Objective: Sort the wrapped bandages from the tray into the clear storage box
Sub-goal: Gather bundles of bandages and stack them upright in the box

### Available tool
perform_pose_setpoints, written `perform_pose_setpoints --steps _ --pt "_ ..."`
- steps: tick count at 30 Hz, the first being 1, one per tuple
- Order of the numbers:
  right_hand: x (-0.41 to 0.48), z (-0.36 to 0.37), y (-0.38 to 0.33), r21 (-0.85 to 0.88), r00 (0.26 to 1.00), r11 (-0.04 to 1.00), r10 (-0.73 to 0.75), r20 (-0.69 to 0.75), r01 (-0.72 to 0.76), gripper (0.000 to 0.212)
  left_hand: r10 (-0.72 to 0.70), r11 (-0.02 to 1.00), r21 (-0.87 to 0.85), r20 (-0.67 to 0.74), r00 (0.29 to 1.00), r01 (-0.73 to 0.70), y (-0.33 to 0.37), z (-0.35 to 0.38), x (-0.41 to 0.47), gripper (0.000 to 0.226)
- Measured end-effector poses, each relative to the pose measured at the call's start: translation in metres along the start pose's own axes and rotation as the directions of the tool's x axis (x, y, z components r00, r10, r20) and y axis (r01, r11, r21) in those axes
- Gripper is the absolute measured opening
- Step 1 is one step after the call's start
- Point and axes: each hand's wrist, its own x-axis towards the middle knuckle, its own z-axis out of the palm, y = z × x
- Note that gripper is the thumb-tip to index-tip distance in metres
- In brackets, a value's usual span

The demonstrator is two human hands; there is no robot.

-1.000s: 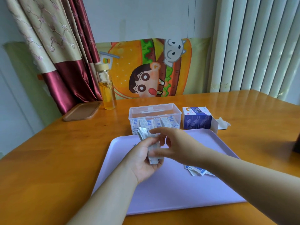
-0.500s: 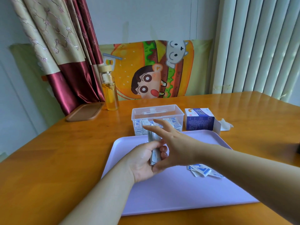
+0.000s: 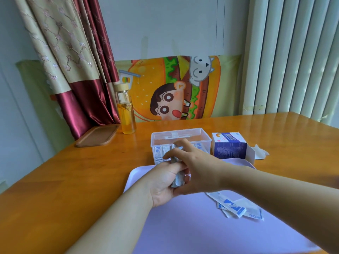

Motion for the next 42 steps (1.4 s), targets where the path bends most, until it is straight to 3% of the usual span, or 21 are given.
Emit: perform_pose_setpoints --steps 5,7,11,15,17,22,25,28,32,34,37,42 --pt "0.02 -0.027 0.006 -0.01 1.0 1.0 0.003 -0.027 -0.003 0.085 0.033 0.995 0.093 -0.019 0.999 -0.031 0.033 0.0 0.013 0.016" --pt "0.034 -0.048 0.01 0.131 0.997 0.99 0.058 -0.055 -0.05 0.083 0.038 0.991 0.129 -0.027 0.999 -0.034 0.051 -0.004 0.022 0.019" --pt "0.064 -0.084 0.033 0.497 0.967 0.848 0.247 -0.066 -0.183 0.045 0.011 0.984 0.177 0.033 0.999 -0.016 0.082 -0.011 0.045 0.012" --pt "0.09 -0.092 0.062 0.59 0.954 0.77 0.299 0.006 -0.245 0.013 -0.031 0.97 0.244 0.093 0.995 0.007 0.102 -0.014 0.073 0.014" --pt "0.1 -0.094 0.073 0.614 0.946 0.744 0.323 0.014 -0.263 0.013 -0.031 0.969 0.247 0.112 0.993 0.003 0.109 -0.013 0.089 0.015" --pt "0.124 -0.092 0.103 0.431 0.897 0.822 0.437 -0.06 -0.372 0.01 0.092 0.906 0.414 0.009 0.996 -0.087 0.114 -0.009 0.133 0.028" --pt "0.133 -0.084 0.123 0.353 0.853 0.797 0.523 0.005 -0.49 0.006 0.099 0.843 0.533 -0.021 0.995 -0.073 0.111 -0.01 0.158 0.029" --pt "0.142 -0.067 0.142 0.204 0.825 0.8 0.557 0.096 -0.564 0.01 0.016 0.793 0.609 -0.034 0.999 0.008 0.104 -0.015 0.179 0.029" --pt "0.154 -0.041 0.154 -0.072 0.791 0.829 0.552 0.264 -0.555 0.006 -0.162 0.746 0.658 0.037 0.986 0.097 0.09 -0.019 0.191 0.027" --pt "0.159 -0.029 0.159 -0.168 0.755 0.823 0.566 0.331 -0.543 0.02 -0.226 0.709 0.696 0.064 0.972 0.119 0.085 -0.02 0.194 0.026" --pt "0.163 -0.016 0.163 -0.245 0.71 0.807 0.59 0.385 -0.538 0.031 -0.284 0.676 0.717 0.038 0.958 0.171 0.079 -0.022 0.201 0.029" --pt "0.166 -0.005 0.166 -0.277 0.633 0.781 0.619 0.464 -0.56 0.021 -0.319 0.66 0.718 0.001 0.948 0.221 0.073 -0.022 0.204 0.024"
